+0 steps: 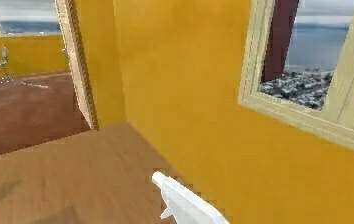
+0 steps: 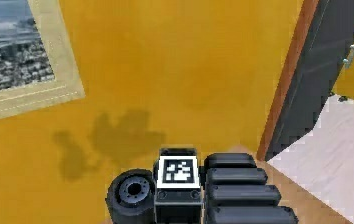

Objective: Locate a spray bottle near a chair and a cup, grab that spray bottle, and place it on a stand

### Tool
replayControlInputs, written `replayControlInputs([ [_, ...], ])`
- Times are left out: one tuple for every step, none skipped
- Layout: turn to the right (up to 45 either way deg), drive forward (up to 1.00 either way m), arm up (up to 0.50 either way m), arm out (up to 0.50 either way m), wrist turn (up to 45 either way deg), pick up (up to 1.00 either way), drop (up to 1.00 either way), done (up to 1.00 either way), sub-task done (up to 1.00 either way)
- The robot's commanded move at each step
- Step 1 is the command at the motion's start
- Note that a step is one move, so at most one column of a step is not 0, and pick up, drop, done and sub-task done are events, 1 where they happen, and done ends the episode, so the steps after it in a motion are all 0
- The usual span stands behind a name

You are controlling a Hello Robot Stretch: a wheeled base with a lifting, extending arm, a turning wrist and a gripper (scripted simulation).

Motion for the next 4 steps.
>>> replayControlInputs([
  [-3.0, 0.00, 0.00, 0.00, 0.0, 0.00, 0.00, 0.00, 0.00],
  [0.0, 0.50, 0.00, 0.00, 0.0, 0.00, 0.00, 0.00, 0.00],
  [-27.0, 0.00, 0.00, 0.00, 0.0, 0.00, 0.00, 0.00, 0.00],
  [0.0, 0.05, 0.00, 0.00, 0.0, 0.00, 0.00, 0.00, 0.00],
])
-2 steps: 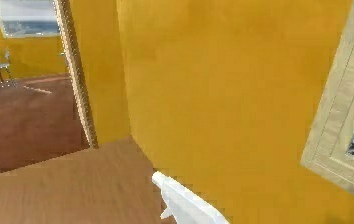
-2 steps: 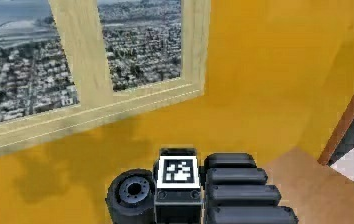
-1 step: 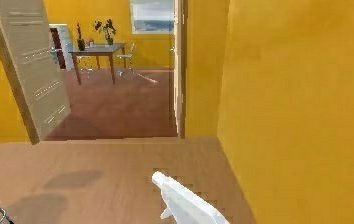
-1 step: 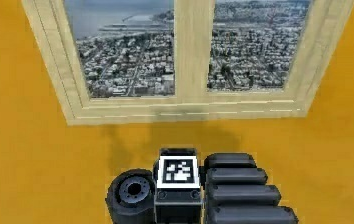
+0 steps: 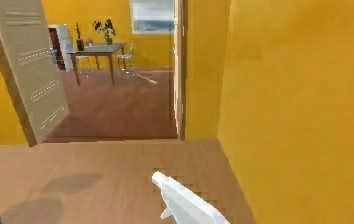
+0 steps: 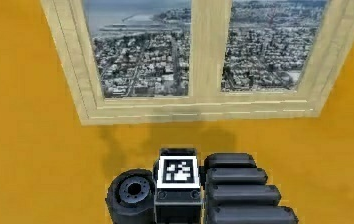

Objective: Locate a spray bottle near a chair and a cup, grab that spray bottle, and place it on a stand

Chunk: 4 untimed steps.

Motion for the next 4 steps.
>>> replayControlInputs([
  [-3.0, 0.00, 0.00, 0.00, 0.0, 0.00, 0.00, 0.00, 0.00],
  [0.0, 0.45, 0.00, 0.00, 0.0, 0.00, 0.00, 0.00, 0.00],
  [-18.0, 0.00, 0.00, 0.00, 0.0, 0.00, 0.00, 0.00, 0.00],
  [0.0, 1.00, 0.00, 0.00, 0.0, 0.00, 0.00, 0.00, 0.00],
])
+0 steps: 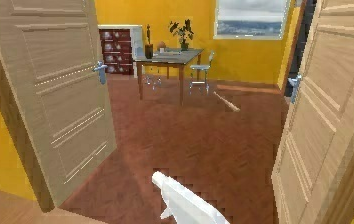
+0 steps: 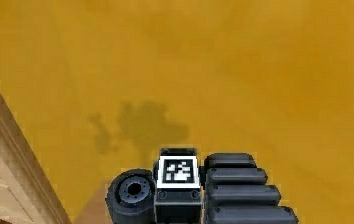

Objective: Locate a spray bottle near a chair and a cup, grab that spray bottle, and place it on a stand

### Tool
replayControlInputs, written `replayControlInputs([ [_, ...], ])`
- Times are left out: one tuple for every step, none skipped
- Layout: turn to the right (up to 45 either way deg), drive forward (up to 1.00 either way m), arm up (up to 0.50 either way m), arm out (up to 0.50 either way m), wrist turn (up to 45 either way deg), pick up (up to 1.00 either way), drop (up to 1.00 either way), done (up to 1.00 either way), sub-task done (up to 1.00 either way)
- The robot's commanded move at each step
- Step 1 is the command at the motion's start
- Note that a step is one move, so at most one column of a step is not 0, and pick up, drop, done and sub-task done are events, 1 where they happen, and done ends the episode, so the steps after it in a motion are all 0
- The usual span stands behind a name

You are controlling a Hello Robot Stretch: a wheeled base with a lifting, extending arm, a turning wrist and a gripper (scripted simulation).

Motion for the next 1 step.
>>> replayControlInputs([
  [-3.0, 0.00, 0.00, 0.00, 0.0, 0.00, 0.00, 0.00, 0.00],
])
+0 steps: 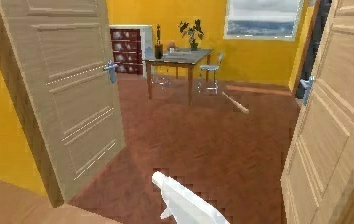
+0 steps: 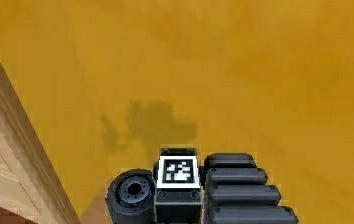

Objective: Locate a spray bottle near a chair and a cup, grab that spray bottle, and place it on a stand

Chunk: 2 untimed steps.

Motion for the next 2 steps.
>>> replayControlInputs([
  [0.0, 1.00, 0.00, 0.00, 0.0, 0.00, 0.00, 0.00, 0.00],
  [0.0, 1.00, 0.00, 0.00, 0.0, 0.00, 0.00, 0.00, 0.00],
])
